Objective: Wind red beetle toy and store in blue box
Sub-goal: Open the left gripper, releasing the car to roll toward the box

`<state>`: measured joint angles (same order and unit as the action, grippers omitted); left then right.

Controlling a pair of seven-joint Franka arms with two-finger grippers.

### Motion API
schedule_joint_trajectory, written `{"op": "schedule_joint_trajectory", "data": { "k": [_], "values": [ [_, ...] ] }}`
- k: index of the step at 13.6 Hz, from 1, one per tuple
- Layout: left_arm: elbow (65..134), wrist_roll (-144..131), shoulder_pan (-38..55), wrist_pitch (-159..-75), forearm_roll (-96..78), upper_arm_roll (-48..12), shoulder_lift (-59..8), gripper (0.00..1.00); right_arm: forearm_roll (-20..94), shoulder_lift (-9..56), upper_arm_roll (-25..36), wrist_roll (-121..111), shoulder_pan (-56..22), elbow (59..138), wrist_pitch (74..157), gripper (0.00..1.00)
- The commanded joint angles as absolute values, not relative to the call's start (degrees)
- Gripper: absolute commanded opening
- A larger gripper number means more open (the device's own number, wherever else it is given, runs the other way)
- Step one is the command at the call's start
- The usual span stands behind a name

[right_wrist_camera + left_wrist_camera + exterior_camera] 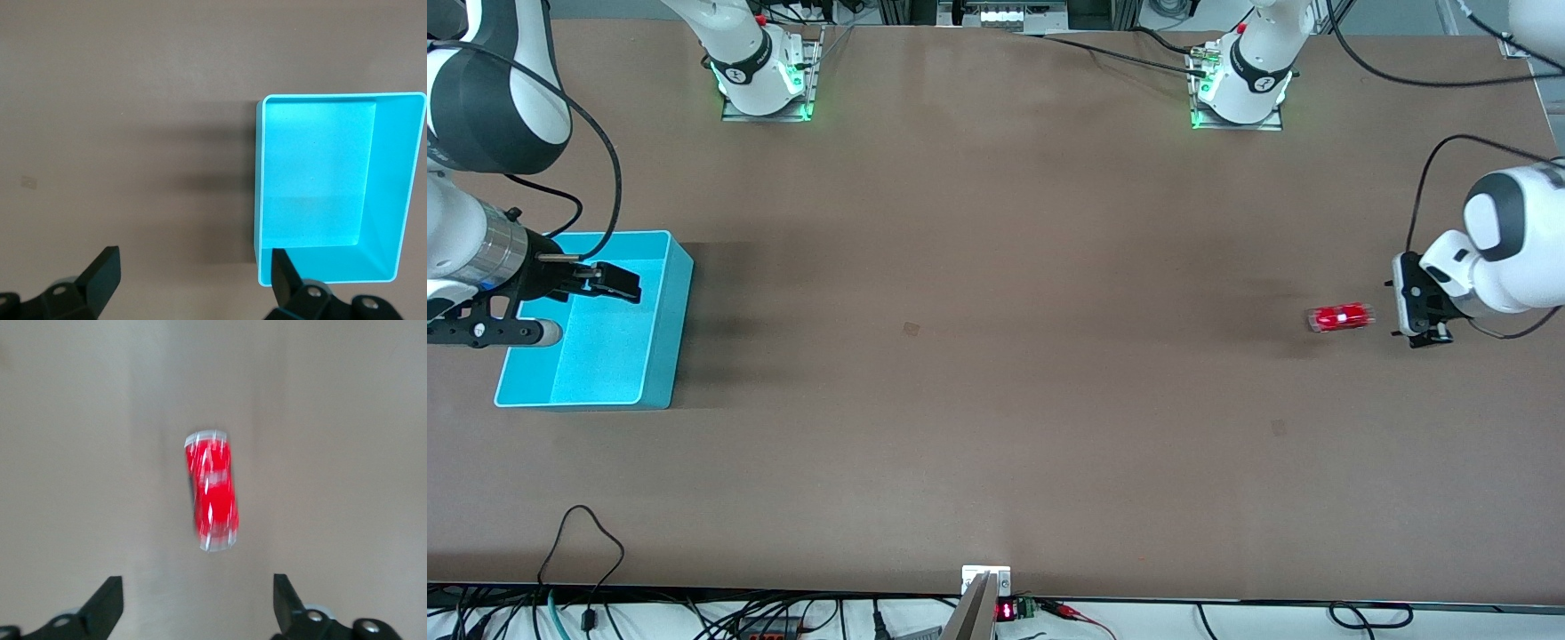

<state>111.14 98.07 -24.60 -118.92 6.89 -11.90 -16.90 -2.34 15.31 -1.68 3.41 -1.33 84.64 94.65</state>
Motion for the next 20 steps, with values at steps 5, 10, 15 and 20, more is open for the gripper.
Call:
{"op": "schedule_joint_trajectory", "data": {
  "k": [5, 10, 15, 20],
  "values": [
    [105.6, 93.5, -14.8, -110.9, 4.2, -12.4, -12.9, 1.0, -1.5, 15.0, -1.8, 4.0, -1.2, 84.2, 94.2, 1.0],
    [104.9, 67.2, -8.7, -111.4, 1.6, -12.4, -12.1, 1.0, -1.5, 15.0, -1.8, 4.1, -1.1, 84.2, 94.2, 1.0],
    [100.0, 30.8, -8.6, -114.4, -1.0, -12.2, -11.8, 1.0, -1.5, 15.1, -1.8, 4.0, -1.1, 84.3, 94.2, 1.0],
    [99.5, 10.0, -8.6, -118.6, -1.4, -10.4, -9.7, 1.0, -1.5, 15.6, -1.8, 3.0, -1.1, 84.2, 94.7, 1.0]
  ]
}}
